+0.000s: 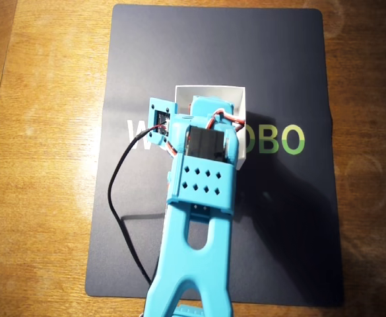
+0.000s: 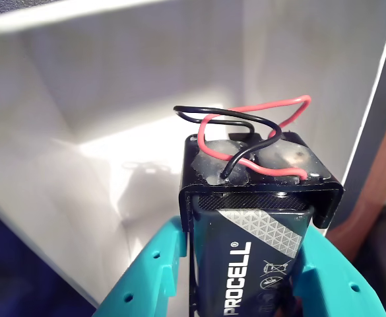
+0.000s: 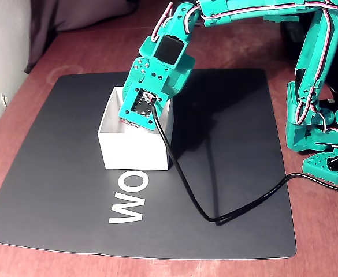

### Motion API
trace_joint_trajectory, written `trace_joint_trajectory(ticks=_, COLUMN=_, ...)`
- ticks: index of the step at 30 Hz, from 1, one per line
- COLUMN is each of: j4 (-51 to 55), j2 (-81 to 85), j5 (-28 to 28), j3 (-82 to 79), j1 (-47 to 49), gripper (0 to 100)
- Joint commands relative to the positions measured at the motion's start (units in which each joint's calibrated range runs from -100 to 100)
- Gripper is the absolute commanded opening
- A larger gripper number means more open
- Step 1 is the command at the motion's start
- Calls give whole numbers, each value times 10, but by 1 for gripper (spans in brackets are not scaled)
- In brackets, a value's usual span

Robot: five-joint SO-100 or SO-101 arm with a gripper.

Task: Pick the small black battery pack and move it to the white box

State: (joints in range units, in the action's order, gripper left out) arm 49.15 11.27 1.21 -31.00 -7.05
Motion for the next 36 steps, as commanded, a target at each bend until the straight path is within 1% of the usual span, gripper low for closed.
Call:
trace_joint_trajectory(ticks=1, j4=-10, j2=22, j5=-3, j3=2, j1=-6, gripper=10)
trace_joint_trajectory(ticks=3, j4=-10, j2=22, j5=-3, j3=2, j1=-6, gripper=11)
trace_joint_trajectory(ticks=18, j4=-10, j2=21, j5=-3, j3=2, j1=-1, gripper=12)
trace_joint_trajectory(ticks=20, j4=-10, j2=15, j5=-3, j3=2, j1=-1, gripper=14)
trace_joint_trajectory(ticks=24, j4=-10, j2=8, j5=-3, j3=2, j1=-1, gripper=24)
trace_joint_trajectory(ticks=36, j4=-10, j2=15, j5=1, j3=13, j1=-1, gripper=24)
